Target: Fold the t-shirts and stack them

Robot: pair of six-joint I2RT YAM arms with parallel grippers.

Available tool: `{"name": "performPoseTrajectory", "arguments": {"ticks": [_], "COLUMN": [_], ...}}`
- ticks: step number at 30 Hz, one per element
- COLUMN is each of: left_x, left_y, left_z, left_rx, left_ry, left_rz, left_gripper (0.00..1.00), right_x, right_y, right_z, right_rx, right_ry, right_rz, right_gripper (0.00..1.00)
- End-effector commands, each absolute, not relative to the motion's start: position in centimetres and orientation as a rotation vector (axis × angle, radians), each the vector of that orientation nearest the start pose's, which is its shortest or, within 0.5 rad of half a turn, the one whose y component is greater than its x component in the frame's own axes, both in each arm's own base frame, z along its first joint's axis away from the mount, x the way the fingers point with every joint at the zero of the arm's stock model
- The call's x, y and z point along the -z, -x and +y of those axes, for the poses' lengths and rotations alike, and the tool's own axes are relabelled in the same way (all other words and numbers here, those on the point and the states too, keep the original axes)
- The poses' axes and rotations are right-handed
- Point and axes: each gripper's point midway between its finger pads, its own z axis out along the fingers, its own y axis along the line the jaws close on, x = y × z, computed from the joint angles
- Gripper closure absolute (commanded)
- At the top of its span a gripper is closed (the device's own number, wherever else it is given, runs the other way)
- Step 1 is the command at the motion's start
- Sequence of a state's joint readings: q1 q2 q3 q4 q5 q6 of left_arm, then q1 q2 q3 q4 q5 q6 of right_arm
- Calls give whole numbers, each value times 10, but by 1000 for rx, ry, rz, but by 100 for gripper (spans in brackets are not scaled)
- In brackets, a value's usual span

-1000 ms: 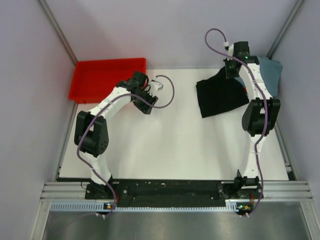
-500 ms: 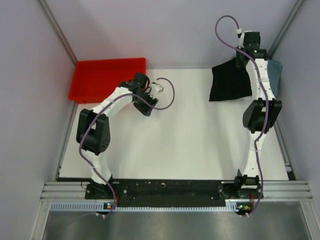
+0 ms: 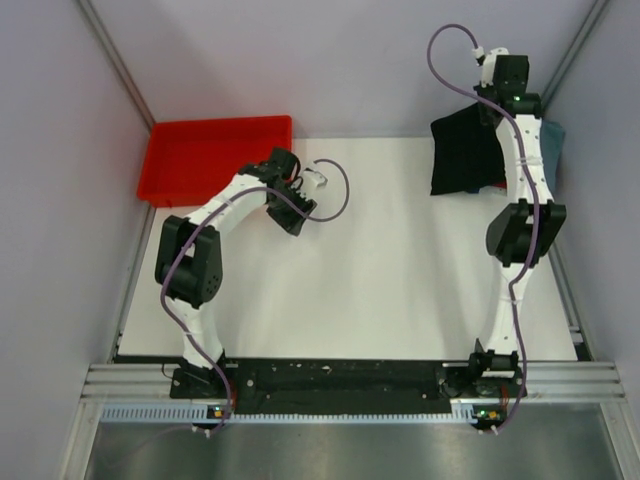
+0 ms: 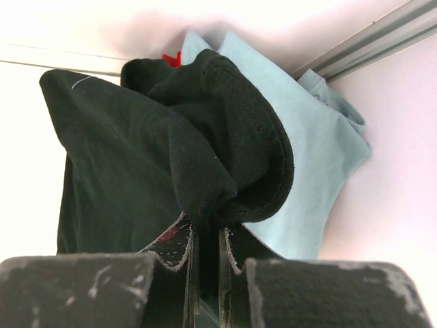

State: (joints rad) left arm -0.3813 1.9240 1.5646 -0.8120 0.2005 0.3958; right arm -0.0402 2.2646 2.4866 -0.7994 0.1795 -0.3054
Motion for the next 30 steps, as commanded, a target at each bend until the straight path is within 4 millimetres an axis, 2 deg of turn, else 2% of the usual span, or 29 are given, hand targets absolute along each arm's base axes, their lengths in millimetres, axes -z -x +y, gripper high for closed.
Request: {"name": "performPoseTrajectory", "arguments": {"ticks": [1,6,12,17,22,30], "left_x": [-94,-94,-95,-98,-105,-119], "left_y": [-391,-392,-391,-391,-389,-386], "left_z": [-178,-178,-179,-180,-179,-176], "left_rx": [268,267,270,276,275,258], "left_ry": [-1095,-1092,-1094,-1100,-1110,-1130], "left_rz": [2473,2471,2468,2460,2439,2397], "left_gripper": [45,46,45,45,45,44], "right_x": [-366,-389,-422,-430,-416,-383], "right_y": [-583,-577,-560,-554,-562,-578], "right_z": [-89,-88,-90,-94,-103,-142], "right_rx": [481,490,517,541,546,595], "right_ry": [141,145,137,157,157,76], "right_rz": [1917,1866,1808,1791,1808,1849], "right_gripper": [100,100,100,100,100,100]}}
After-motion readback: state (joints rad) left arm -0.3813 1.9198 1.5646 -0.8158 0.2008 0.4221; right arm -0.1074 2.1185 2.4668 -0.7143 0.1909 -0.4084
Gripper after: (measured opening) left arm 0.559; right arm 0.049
